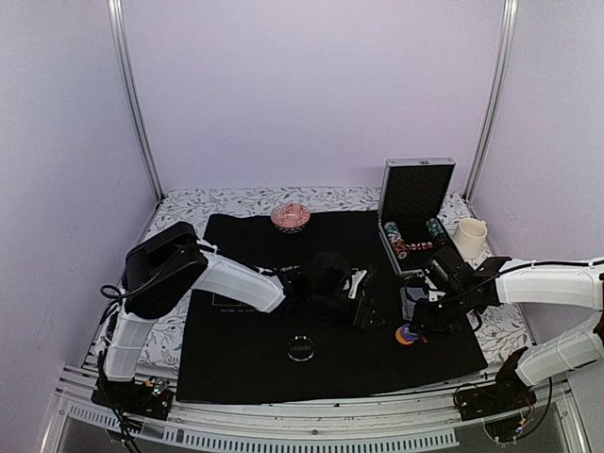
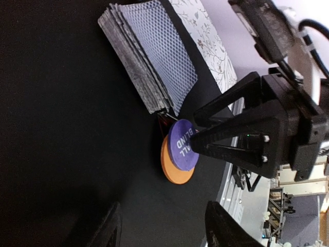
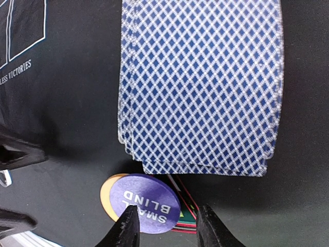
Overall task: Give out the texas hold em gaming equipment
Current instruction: Pick up the big blind button from the poker table mat.
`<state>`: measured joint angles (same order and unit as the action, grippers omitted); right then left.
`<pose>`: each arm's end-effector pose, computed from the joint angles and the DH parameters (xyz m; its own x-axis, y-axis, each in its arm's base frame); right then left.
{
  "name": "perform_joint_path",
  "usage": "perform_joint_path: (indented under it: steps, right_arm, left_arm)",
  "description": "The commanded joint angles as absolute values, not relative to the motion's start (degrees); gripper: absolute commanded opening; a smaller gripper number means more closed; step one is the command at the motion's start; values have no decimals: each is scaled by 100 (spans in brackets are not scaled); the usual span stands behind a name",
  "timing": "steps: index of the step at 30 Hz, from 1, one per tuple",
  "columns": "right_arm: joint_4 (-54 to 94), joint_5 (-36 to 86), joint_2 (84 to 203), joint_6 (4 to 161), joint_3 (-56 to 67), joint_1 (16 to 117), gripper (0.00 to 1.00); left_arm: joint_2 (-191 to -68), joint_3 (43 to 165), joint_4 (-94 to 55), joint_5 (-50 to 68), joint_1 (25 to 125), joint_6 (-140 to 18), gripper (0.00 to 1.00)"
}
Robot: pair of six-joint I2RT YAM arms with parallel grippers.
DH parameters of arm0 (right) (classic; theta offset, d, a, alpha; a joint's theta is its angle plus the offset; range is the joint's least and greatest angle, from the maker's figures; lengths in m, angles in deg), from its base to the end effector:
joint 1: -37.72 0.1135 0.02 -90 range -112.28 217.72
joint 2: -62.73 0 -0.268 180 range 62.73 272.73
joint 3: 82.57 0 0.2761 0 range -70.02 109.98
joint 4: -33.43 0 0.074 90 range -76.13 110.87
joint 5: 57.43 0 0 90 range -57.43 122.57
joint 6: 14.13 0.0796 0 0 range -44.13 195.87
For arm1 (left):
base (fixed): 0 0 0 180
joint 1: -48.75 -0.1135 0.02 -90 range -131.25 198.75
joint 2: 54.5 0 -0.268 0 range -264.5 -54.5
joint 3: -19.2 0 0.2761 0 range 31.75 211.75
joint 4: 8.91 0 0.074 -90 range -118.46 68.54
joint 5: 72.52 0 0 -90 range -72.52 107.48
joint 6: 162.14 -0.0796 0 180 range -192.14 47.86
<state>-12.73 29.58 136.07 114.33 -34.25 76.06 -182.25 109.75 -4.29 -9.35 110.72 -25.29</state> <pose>0.1879 0.1539 0.1082 -0.9748 0.0209 -0.2219 -0.0337 0.9704 0.2393 0.2156 -0.4814 0.0804 -0.8781 0.2641 -0.3990 0.4763 0.4040 -0.7810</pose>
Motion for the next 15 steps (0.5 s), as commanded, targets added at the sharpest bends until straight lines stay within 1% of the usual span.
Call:
perform_joint_path:
  steps: [1, 5, 15]
  right_arm:
    - [-944, 2716, 13536, 11307, -3555, 7537, 38]
    - [-839, 2683, 13541, 11288, -3583, 7492, 36]
    - [-724, 2621, 13794, 11233, -3640, 7462, 32]
  left_arm:
    - [-18584, 11268, -134, -954, 11121, -2247, 55]
    - [-18836, 11399, -3, -1113, 11135, -2064, 52]
    - [-19378, 11807, 215, -1490, 11216, -1851, 51]
